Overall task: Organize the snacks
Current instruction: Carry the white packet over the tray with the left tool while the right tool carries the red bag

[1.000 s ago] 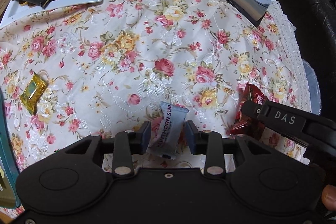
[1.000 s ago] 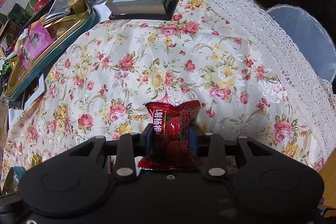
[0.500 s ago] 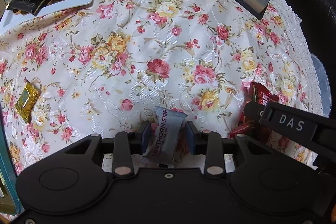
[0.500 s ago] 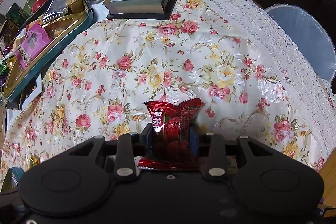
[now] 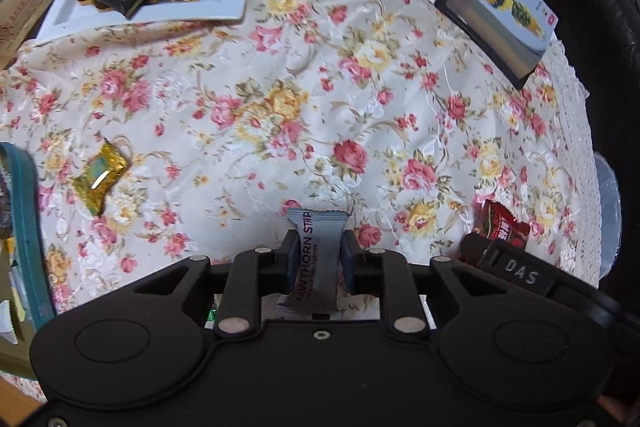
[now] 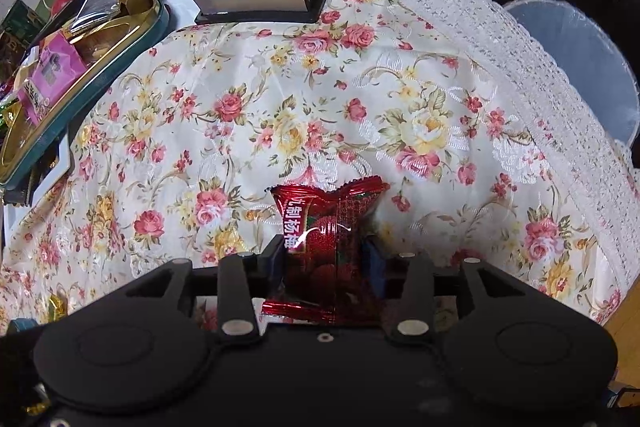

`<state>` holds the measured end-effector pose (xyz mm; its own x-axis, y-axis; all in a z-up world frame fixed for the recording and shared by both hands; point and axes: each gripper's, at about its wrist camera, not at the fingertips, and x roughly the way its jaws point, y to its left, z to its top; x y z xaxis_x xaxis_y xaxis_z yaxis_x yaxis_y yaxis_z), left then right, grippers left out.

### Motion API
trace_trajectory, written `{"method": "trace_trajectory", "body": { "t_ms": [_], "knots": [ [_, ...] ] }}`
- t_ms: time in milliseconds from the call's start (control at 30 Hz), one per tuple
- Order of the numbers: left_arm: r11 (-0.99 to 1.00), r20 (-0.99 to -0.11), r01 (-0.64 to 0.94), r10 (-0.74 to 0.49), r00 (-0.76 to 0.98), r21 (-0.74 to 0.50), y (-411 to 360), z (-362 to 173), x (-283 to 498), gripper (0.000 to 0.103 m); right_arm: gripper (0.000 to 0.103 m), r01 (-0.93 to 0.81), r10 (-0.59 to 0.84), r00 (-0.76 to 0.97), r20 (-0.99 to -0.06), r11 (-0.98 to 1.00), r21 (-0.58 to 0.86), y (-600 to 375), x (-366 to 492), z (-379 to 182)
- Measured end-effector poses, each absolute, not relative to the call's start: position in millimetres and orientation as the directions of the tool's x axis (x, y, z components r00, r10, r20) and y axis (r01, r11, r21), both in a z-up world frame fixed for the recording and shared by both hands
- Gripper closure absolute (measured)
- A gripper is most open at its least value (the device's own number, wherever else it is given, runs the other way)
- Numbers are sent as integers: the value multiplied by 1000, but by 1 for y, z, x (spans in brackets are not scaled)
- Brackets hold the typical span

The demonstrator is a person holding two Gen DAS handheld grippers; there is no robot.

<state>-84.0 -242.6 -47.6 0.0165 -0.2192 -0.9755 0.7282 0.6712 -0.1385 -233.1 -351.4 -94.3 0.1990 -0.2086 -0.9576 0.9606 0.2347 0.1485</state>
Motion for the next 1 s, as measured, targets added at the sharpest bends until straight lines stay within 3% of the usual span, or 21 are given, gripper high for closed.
{"method": "trace_trajectory", "body": {
  "t_ms": [267,333,433,700,1000],
  "knots": [
    [684,-974,718,-221,40,-126,-225,-15,-75,75,56,956,-255,165,-953,280,91,-345,-223,-95],
    [685,-973,718,-225,52,-120,-219,-7,-73,75,63,952,-275,150,-950,301,63,-343,-220,-95],
    [688,-974,718,-216,66,-104,-211,4,-66,75,65,943,-294,145,-945,330,42,-340,-217,-94],
    [721,-969,692,-190,155,-30,-183,33,-45,75,65,945,-235,251,-939,268,186,-335,-209,-78],
    [776,-953,630,-202,226,-15,-141,63,-8,74,65,896,-225,365,-903,347,276,-304,-172,-42]
  ]
}}
